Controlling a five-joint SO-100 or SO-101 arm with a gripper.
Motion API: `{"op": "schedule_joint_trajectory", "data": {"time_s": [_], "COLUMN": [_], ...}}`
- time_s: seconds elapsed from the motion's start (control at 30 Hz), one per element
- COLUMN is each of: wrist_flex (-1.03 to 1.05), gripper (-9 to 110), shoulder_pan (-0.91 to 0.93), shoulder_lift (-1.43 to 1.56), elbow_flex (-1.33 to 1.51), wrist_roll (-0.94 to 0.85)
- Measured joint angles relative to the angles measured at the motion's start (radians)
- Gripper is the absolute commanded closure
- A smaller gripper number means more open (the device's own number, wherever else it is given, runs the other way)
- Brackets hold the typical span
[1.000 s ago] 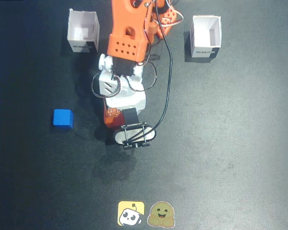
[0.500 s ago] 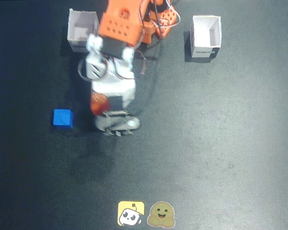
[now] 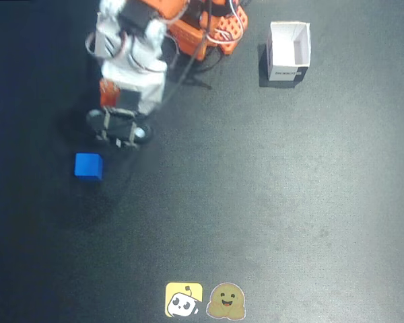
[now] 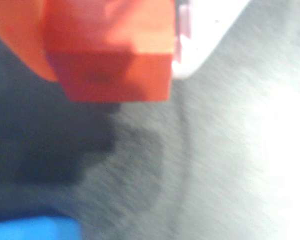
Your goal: Put the red cube in the right box and the blue cube in the left box.
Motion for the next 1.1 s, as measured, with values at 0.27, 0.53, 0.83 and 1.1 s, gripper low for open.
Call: {"op": "schedule_joint_trajectory", "data": {"time_s": [0.27, 0.53, 0.83, 1.1], "wrist_flex": [0.046, 0.097, 0.072, 0.132], "gripper": [89, 89, 89, 89], "shoulder_pan": [0.104, 0.247, 0.434, 0.497], "shoulder_lift": [0.002, 0.063, 0.067, 0.169], "elbow_flex": [0.0, 0.0, 0.0, 0.023], "wrist_roll": [0.005, 0.055, 0.061, 0.121]}}
